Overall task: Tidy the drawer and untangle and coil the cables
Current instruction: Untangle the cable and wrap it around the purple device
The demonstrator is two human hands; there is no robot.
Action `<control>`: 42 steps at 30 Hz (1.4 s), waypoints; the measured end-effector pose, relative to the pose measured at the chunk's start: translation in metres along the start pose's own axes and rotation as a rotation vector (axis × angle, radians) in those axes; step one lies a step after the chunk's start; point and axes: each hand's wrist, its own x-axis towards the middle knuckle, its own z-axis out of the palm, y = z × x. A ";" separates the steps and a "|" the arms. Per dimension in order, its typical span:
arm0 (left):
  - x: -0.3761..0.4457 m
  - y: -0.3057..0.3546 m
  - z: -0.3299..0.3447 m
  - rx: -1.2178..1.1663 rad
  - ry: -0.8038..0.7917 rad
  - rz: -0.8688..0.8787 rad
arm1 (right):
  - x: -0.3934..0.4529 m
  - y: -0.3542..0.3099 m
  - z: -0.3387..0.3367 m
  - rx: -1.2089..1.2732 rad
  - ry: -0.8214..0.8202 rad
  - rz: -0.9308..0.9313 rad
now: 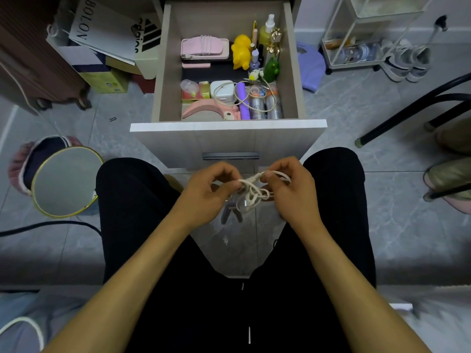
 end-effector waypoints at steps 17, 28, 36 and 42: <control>-0.004 0.005 -0.008 -0.346 0.317 -0.168 | 0.010 -0.014 0.005 0.257 -0.263 0.194; -0.014 0.010 -0.015 -0.469 0.267 -0.141 | 0.005 -0.013 0.005 0.117 -0.443 -0.032; -0.012 0.009 -0.019 -0.581 0.242 -0.151 | 0.007 -0.019 0.011 0.022 -0.433 -0.075; -0.018 0.008 -0.015 -0.064 0.256 -0.074 | 0.007 -0.022 0.013 -0.097 -0.340 -0.051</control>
